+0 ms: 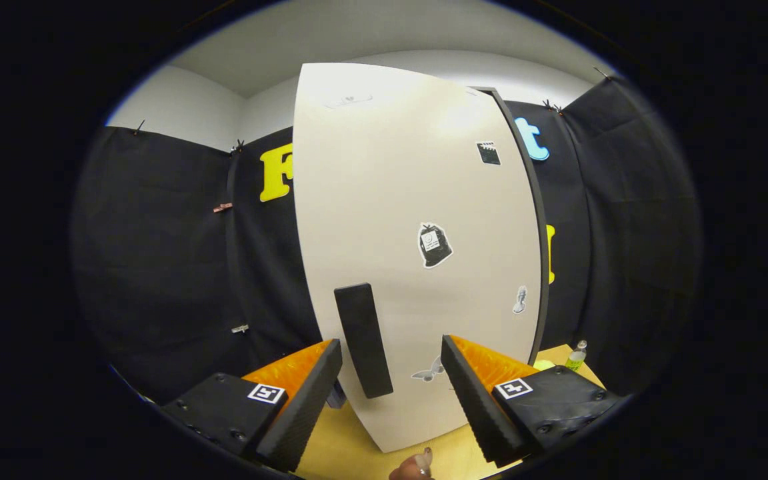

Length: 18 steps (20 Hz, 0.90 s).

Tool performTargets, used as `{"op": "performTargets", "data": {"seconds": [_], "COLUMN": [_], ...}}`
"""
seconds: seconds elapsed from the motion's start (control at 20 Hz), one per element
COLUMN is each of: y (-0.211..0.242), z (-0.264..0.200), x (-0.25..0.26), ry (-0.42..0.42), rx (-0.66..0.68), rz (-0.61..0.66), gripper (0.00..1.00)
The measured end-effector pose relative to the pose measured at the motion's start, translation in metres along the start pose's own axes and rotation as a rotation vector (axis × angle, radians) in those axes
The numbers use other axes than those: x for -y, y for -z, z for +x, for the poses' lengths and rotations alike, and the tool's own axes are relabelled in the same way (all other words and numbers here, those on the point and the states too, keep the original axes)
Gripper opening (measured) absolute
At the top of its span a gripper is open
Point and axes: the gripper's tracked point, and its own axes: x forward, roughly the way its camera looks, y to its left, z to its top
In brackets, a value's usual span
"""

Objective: Open the shoe cabinet door, grab the shoes and put them into the shoe cabinet, then close the shoe cabinet door.

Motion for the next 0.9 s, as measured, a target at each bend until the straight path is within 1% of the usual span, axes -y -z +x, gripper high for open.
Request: {"op": "performTargets", "data": {"seconds": [0.2,0.55,0.9], "y": [-0.001,-0.010,-0.007], "z": [0.001,-0.010,-0.016], "x": [-0.006,0.006,0.013], "ry": [0.002,0.031,0.038], "rx": [0.001,0.018,0.005], "rz": [-0.009,-0.030,-0.027], "gripper": [0.98,0.98,0.98]}}
